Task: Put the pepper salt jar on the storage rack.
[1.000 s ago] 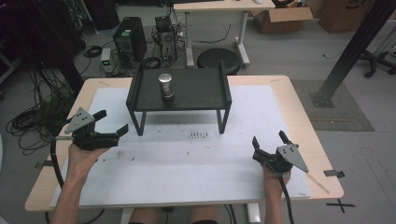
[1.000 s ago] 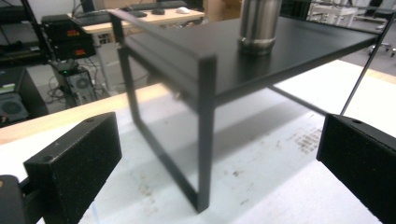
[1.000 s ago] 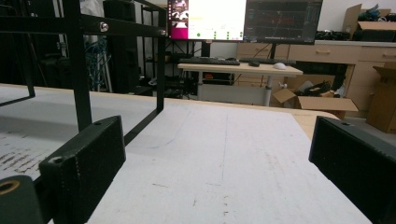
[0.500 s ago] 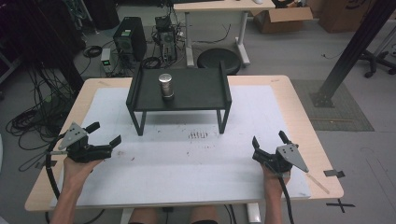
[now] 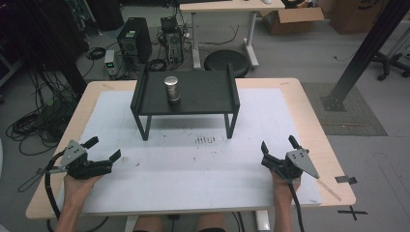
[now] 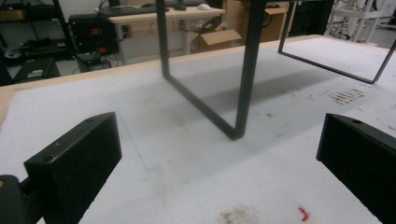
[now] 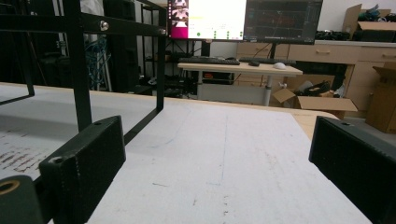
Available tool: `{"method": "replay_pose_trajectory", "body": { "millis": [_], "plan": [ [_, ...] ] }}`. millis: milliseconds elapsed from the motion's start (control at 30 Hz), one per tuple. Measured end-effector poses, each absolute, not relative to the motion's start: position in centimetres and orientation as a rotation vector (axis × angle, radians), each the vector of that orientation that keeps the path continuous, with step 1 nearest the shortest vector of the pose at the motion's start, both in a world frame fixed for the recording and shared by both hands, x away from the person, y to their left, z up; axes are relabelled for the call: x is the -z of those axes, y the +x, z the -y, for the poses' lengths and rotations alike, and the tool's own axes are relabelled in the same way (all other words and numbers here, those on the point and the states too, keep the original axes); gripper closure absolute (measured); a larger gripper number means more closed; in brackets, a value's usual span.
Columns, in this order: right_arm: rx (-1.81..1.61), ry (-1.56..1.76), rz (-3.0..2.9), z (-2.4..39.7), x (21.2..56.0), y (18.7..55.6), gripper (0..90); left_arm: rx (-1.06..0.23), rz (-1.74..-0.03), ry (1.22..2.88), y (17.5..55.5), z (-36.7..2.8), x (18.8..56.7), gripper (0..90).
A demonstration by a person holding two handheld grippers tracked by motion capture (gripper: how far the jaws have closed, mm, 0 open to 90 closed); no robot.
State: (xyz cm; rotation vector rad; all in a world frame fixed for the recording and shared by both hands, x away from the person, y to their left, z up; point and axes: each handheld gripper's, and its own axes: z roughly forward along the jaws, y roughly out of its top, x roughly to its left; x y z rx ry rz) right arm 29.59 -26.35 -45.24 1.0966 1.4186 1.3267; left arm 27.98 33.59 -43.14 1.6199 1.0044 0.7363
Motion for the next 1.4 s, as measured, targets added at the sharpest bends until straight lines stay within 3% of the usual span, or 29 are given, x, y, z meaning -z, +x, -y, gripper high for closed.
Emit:
{"method": "replay_pose_trajectory", "body": {
  "millis": [767,1400],
  "plan": [
    [-1.328,1.098,-1.415,26.3,45.3,29.6,3.3,-0.806,-0.916,1.422,26.1,-34.9,45.3,0.8],
    [-1.330,1.097,-1.415,26.4,45.3,29.5,3.3,-0.842,-0.886,1.420,25.7,-34.7,45.4,0.2]
  ]
}}
